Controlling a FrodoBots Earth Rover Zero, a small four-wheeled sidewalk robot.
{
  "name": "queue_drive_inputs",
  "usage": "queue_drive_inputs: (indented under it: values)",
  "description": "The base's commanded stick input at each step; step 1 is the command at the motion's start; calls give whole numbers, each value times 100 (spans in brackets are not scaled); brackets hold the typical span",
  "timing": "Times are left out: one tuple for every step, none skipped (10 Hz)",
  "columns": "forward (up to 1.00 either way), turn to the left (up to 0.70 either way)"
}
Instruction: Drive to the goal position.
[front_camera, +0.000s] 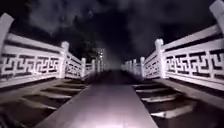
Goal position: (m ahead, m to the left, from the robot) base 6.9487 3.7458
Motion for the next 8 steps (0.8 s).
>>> queue_drive_inputs:
  values:
    - [43,0]
    - [43,0]
    - [43,0]
    - [43,0]
    - [43,0]
    - [31,0]
    - [36,0]
    - [37,0]
